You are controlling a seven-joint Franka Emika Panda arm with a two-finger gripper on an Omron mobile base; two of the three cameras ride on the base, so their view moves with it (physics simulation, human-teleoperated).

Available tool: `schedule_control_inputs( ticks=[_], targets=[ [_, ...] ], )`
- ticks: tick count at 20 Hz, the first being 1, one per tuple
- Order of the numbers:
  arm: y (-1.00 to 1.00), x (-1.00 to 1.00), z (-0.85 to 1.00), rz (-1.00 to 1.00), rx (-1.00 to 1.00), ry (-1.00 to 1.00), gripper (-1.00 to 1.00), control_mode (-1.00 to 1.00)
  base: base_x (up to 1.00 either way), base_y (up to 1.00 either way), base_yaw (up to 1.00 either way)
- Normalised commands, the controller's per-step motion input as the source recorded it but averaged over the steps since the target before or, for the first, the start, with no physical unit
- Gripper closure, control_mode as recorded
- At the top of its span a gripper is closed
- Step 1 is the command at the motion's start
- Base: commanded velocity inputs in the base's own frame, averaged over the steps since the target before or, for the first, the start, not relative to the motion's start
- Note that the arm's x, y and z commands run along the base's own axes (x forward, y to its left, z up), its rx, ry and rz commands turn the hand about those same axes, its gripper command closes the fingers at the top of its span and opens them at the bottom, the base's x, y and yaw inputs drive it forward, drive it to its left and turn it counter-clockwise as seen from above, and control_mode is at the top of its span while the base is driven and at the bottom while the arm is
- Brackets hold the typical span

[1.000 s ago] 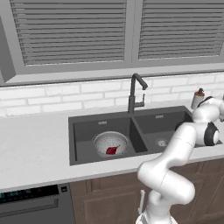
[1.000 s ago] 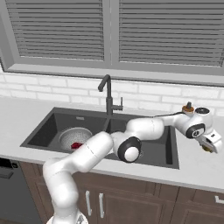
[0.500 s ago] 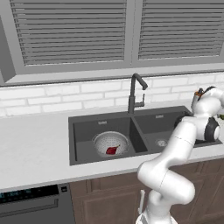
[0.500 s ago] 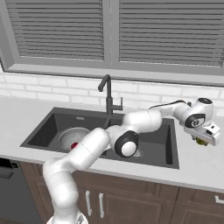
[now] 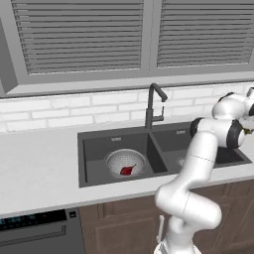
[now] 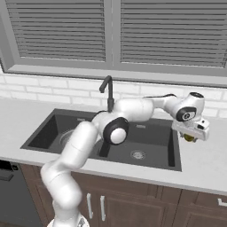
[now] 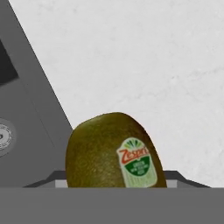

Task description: Put the colander in the sink, put the pear, kiwi in the colander, and turn on the sink faucet and pour water over the colander.

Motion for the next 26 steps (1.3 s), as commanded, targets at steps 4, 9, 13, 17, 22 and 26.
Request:
schedule_control_inputs(
  ticks=[4,9,13,17,22,26],
  targets=[
    [0.86,-0.2,0.05,0.23,-0.14,0.0,1.0,-1.0,0.0,0.0,0.0],
    [0.81,-0.4,0.1,0.25,-0.09,-0.01,1.0,-1.0,0.0,0.0,0.0],
    [0.77,-0.32,0.23,0.18,-0.02,0.0,1.0,-1.0,0.0,0.0,0.0],
    [0.68,-0.29,0.39,0.05,0.0,-0.02,1.0,-1.0,0.0,0.0,0.0],
    [0.62,-0.23,0.5,0.01,0.0,-0.03,1.0,-1.0,0.0,0.0,0.0],
    [0.68,-0.29,0.46,0.0,0.0,-0.01,1.0,-1.0,0.0,0.0,0.0]
  ],
)
